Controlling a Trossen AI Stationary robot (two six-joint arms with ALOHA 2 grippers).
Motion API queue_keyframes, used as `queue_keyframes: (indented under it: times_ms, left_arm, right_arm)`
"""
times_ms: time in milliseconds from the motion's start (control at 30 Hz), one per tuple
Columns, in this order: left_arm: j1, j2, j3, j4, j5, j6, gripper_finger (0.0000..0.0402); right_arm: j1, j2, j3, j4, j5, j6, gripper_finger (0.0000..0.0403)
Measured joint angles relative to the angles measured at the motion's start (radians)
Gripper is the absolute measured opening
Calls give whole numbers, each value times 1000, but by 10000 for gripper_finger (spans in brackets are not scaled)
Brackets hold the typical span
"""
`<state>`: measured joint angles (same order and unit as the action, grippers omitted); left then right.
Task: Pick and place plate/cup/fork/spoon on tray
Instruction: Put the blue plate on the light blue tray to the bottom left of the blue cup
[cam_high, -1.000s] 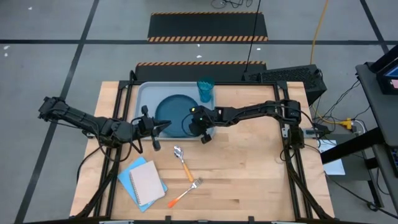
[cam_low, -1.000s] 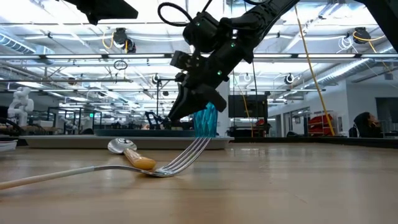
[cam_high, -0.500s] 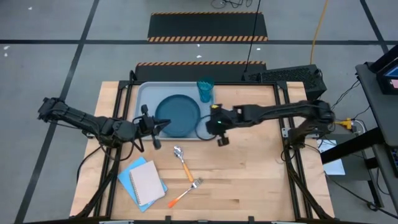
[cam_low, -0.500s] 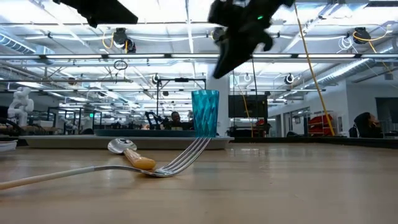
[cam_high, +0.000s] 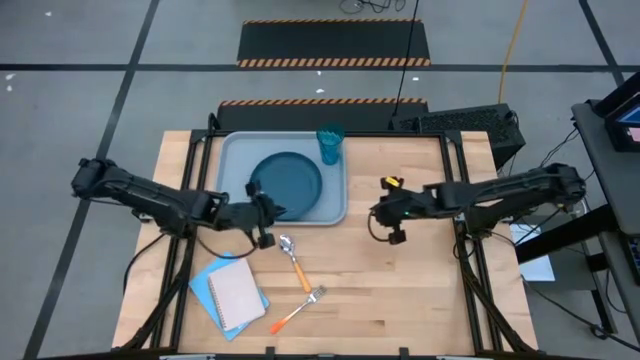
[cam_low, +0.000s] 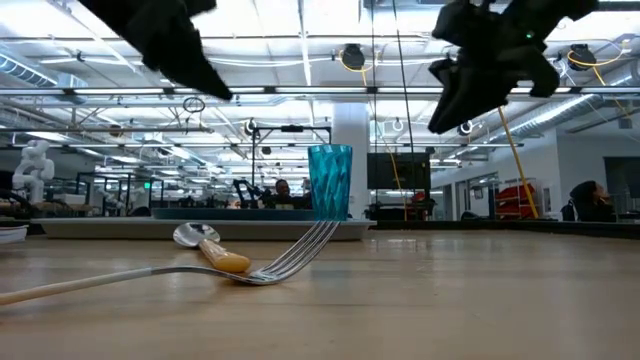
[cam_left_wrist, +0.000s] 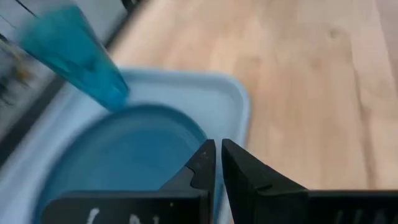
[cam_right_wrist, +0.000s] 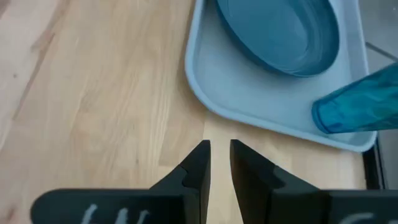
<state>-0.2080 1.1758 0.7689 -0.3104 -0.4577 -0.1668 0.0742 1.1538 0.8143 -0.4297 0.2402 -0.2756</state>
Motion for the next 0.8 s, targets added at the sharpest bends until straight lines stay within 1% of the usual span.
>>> queue_keyframes:
  times_ms: [133, 233, 333, 400, 467, 533, 600, 800]
  left_arm:
    - [30, 54, 0, -46, 130, -67, 33]
    - [30, 62, 1, -178, 170, -143, 33]
    - [22, 62, 1, -370, 149, -281, 33]
    - [22, 62, 1, -466, 116, -371, 33]
    - [22, 62, -3, -526, 95, -438, 32]
    - [29, 62, -19, -561, 90, -489, 32]
    - [42, 62, -41, -564, 91, -507, 32]
    - [103, 62, -87, -532, 91, -489, 32]
  right_arm:
    - [0, -58, -5, -21, 0, 2, 54]
    - [0, -92, -5, -21, 0, 2, 54]
    - [0, -115, -5, -24, 0, 2, 54]
    - [0, -124, -5, -23, 0, 2, 54]
    - [0, -126, -5, -17, 3, 2, 54]
    - [0, -126, -5, -6, 24, 2, 54]
    - [0, -126, -5, 0, 25, 2, 54]
    - [0, -126, -5, 16, 25, 2, 54]
